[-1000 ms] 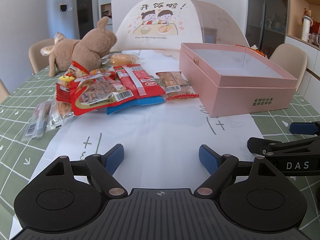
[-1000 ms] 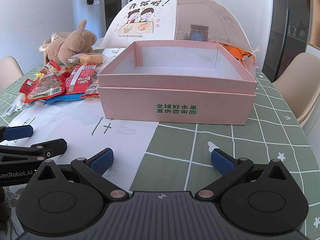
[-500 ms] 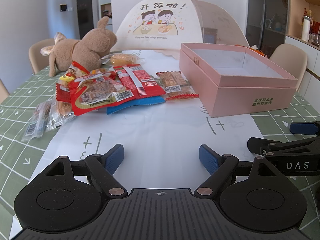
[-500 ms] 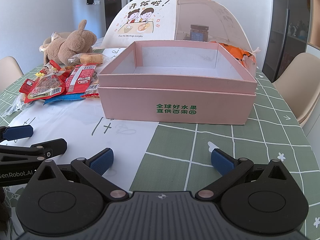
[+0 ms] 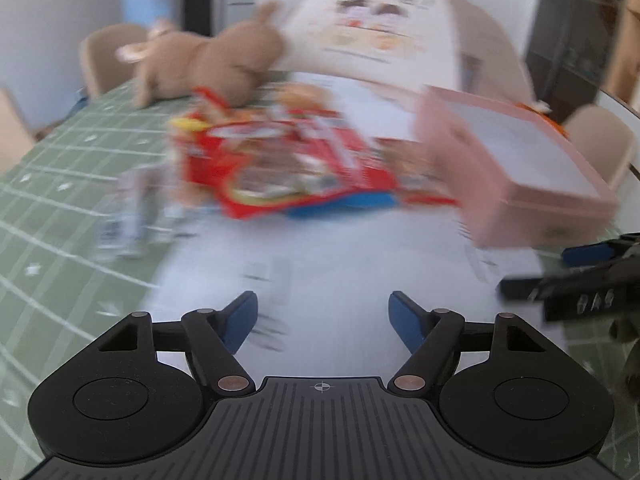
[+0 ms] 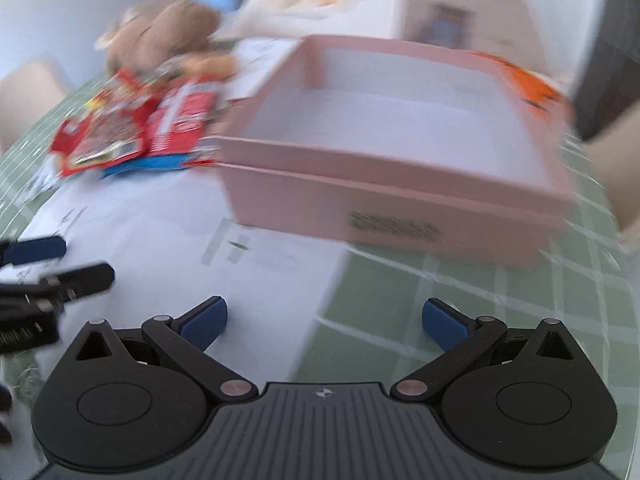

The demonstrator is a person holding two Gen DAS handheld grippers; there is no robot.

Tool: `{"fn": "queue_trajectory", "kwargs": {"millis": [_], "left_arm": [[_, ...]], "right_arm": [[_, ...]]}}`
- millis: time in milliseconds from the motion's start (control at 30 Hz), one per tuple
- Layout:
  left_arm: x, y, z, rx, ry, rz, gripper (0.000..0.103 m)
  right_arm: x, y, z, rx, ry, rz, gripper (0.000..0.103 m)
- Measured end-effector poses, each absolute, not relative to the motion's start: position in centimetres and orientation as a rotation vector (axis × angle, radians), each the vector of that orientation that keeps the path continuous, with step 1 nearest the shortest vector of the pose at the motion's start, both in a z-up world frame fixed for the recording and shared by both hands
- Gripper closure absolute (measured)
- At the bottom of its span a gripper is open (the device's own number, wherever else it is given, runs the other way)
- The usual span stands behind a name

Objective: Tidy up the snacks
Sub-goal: 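Grasp a clear snack packet with the left tool while the right grasps a wafer bar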

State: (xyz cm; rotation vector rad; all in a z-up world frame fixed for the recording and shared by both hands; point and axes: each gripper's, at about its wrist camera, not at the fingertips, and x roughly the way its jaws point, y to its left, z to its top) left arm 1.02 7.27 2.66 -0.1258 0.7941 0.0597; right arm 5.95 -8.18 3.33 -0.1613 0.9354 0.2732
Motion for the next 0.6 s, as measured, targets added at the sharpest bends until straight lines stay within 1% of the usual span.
{"fn": "queue_trajectory", "kwargs": {"millis": [67, 200, 300, 367, 467, 600], "left_arm": [[1.6, 9.8, 3.2, -0.150, 0.803, 0.099, 0.025], [2.9, 14.9, 4.1, -0.195, 0.789, 0.174, 0.025], [4.7, 17.7, 4.3, -0.200, 0.783, 0.226, 0.025], [6.5, 19.8, 4.1, -0.222, 0.782, 0.254, 0.023], [9.5, 22.2, 3.0, -0.241, 0.791, 0.283, 0.031], [11.1, 23.2, 2.1, -0.176, 0.790, 0.250, 0.034]], "right_arm": [[7.3, -7.2, 4.0, -0.131, 0.899, 0.249, 0.003], [10.7, -5.4, 3.8, 0.021, 0.909, 0.259, 0.003], [12.5, -2.9, 2.9, 0.023, 0.928, 0.239, 0.003], [12.7, -1.1, 2.8, 0.001, 0.932, 0.242, 0.005], [12.0, 0.5, 2.8, -0.058, 0.905, 0.216, 0.007], [11.4, 1.0, 3.8, -0.032, 0.818, 0.135, 0.007]]}}
